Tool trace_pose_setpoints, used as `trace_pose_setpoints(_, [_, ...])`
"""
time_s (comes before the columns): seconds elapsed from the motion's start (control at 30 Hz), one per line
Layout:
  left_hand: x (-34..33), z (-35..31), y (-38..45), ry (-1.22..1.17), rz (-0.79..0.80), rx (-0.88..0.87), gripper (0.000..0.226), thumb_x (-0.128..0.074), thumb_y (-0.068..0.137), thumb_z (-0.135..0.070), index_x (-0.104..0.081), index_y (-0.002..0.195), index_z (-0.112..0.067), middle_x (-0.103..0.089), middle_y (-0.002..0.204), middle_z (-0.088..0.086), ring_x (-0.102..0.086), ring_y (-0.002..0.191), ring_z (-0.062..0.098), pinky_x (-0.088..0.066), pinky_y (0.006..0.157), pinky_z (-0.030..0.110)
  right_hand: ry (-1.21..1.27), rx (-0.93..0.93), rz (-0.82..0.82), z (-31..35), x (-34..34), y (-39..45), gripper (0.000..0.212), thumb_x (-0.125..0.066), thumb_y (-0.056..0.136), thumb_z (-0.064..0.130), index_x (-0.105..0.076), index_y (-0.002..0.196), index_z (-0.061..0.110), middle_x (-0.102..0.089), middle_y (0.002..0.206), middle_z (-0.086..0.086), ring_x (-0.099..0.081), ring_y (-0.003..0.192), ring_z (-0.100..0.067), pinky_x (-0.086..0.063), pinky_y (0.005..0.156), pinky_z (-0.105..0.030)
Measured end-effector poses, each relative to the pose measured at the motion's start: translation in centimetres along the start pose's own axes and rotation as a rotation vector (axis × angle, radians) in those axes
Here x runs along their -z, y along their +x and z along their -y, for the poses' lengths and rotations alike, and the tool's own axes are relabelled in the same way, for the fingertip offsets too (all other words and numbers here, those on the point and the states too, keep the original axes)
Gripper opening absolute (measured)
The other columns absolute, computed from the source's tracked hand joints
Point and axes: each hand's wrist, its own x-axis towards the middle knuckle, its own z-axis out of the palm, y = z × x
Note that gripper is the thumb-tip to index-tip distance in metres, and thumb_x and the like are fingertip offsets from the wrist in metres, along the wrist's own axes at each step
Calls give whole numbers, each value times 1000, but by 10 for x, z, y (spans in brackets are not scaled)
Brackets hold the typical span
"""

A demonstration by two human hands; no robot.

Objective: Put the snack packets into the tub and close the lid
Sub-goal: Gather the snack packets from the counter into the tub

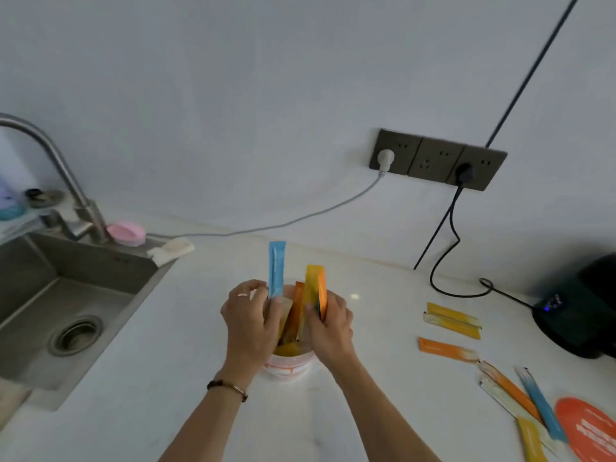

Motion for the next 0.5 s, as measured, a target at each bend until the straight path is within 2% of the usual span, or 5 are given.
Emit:
trace_pose_setpoints(0.1, [-2, 12, -5, -88, 61, 83, 28, -55, 87, -31, -69, 84, -8, -56, 108, 7, -55, 100, 20, -50, 80, 35, -173, 65, 11, -16, -2, -3, 37, -52, 89, 32, -52, 124, 21, -37, 142, -4, -31, 132, -30, -34, 108, -47])
trace_pose_setpoints(0.2, [-13, 10, -6, -123, 149, 106, 16, -67, 82, -25, -68, 76, -11, -55, 116, 5, -57, 101, 20, -51, 75, 26, -223, 63, -20, -23, 9, 5, 5, -55, 74, 32, -58, 77, 30, -59, 106, -5, -53, 107, -36, -50, 90, -45])
trace_pose_setpoints(0.27, [-24, 0, -6, -82, 229, 53, 16, -70, 77, -31, -72, 75, -15, -62, 117, 0, -55, 110, 20, -54, 82, 31, -268, 30, -17, -26, 23, 12, 11, -55, 69, 29, -49, 60, 25, -55, 84, -4, -57, 88, -34, -54, 79, -44])
trace_pose_setpoints(0.4, [-40, -23, -3, 230, 445, -48, 42, -58, 71, -60, -72, 98, -31, -61, 124, -13, -42, 128, 16, -36, 106, 42, -536, -114, 176, -23, 54, 16, 19, -61, 71, 37, -55, 78, 21, -52, 93, -9, -58, 91, -33, -55, 80, -44])
trace_pose_setpoints(0.5, [-38, -33, -3, 170, 430, -53, 42, -59, 70, -67, -65, 85, -29, -60, 118, -10, -49, 120, 19, -38, 104, 45, -389, -76, 134, -26, 72, 18, 28, -70, 71, 39, -58, 90, 22, -53, 93, -2, -59, 89, -23, -54, 76, -36])
